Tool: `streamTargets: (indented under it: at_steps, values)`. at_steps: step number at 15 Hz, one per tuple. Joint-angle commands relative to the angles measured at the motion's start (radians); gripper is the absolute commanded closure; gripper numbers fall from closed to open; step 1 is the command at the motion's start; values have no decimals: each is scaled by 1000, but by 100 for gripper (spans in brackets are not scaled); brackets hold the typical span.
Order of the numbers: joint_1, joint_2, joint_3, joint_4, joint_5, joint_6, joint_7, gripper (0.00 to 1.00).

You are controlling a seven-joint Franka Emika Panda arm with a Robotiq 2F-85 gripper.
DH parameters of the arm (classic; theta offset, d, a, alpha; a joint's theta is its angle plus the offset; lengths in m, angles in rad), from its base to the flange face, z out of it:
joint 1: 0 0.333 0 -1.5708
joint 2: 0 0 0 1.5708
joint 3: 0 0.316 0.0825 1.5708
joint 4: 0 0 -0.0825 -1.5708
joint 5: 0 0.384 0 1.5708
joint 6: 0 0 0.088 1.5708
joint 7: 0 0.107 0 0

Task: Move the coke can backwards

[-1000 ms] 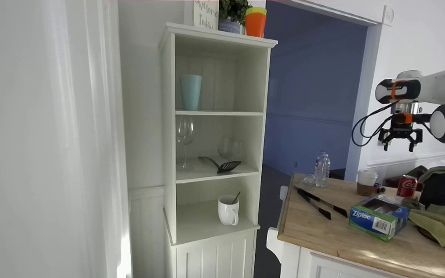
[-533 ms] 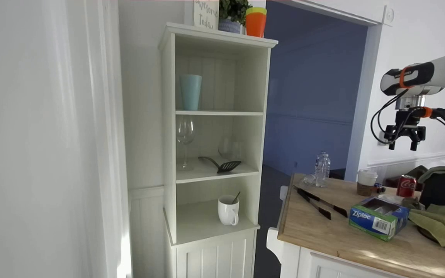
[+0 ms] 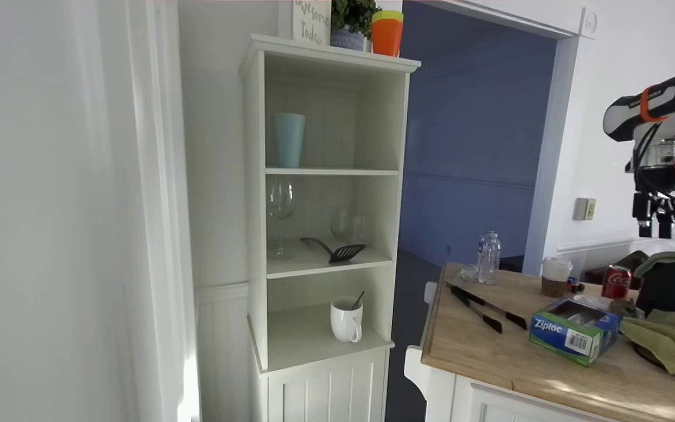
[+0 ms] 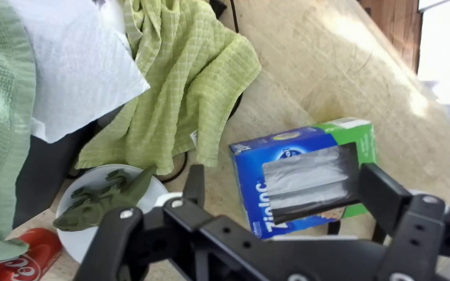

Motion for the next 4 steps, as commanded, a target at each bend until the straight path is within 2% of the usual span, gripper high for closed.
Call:
streamTargets:
  at_steps: [1,4]
  values:
    - [42,-28,-51,-35,1,-4,-43,0]
    - [49,-80,-62,-97,-3,-4,-79,0]
